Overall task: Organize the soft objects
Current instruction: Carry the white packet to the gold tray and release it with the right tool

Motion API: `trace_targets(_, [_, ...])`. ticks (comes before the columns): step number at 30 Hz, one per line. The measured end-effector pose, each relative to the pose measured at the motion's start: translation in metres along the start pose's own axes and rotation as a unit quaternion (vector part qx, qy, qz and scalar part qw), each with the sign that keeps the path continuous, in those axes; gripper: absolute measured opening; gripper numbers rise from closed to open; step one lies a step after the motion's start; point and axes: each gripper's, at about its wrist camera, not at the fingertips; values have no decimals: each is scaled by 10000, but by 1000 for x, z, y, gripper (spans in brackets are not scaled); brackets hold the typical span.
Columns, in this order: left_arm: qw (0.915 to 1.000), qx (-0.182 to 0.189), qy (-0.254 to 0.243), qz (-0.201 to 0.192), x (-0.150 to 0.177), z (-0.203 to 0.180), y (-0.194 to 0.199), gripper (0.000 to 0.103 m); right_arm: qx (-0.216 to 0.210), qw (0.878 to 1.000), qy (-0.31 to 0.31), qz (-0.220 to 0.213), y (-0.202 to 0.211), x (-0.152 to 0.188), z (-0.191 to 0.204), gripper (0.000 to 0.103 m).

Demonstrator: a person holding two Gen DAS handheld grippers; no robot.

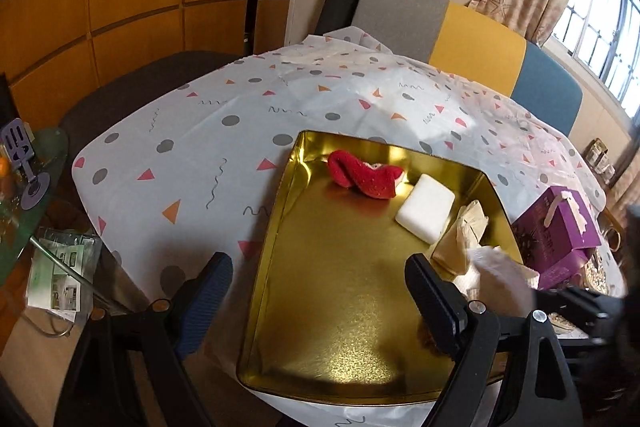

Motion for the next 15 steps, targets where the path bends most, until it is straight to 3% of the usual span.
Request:
trace_targets(6, [9999, 71, -137, -33, 2, -10, 1, 89, -50, 9995, -186, 233, -28, 15, -5, 62])
trace_targets(8, [9998, 95, -166, -22, 2, -12, 1, 89, -142, 9995, -257, 66, -20, 17, -8, 72])
trace_targets(15, [9993, 115, -338, -128, 0, -22, 9, 89, -361, 9973, -311, -567, 21, 14, -11, 73])
Point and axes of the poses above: each gripper's, at about its wrist camera, not at the fingertips, and y roughly against the way its jaws point, z to its left, x to its underside, and after that the axes turned 3 degrees about -z, right-handed
